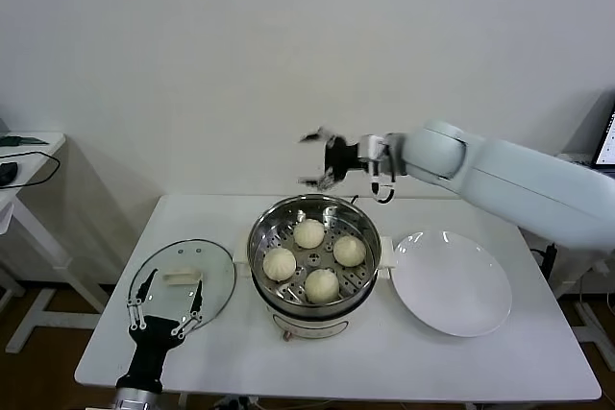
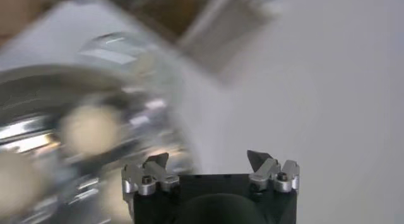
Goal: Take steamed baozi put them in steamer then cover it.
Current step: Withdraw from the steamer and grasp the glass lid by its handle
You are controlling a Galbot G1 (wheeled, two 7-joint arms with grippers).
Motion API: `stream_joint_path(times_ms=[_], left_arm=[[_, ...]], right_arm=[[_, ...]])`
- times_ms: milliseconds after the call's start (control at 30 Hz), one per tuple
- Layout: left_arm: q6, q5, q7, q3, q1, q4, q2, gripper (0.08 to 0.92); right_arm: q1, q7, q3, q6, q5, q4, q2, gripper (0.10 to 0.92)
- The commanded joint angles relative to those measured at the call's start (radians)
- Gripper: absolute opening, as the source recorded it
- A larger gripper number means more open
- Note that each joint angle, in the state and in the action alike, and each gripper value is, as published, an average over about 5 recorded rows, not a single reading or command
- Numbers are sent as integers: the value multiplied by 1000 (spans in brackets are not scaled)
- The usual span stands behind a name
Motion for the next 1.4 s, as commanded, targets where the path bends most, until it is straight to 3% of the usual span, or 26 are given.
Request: stream_joint_path(times_ms=[33,333,533,667,967,1400], left_arm=[[13,197,-29,7,-85,19,2,823],[9,510,-72,-9,-176,171,31,823],[48,908,-114,-43,-226,371,57,823],[53,1038,-142,-53,-246,470,59,823],[76,1077,-196,-19,-315,585,57,823],[91,1076,-196,1,-403,634,67,823]], right_arm=[[-862,537,873,236,-82,54,-138,823],[-1365,510,1321,312,-175,56,102,823],[-1503,487,1462,332,-200,58,276,823],[-1551,470,1497,335,-203,59,337,823],[-1606,435,1509,327,-228,62,435,823],[-1638,420,1507,329,-302,62,496,823]])
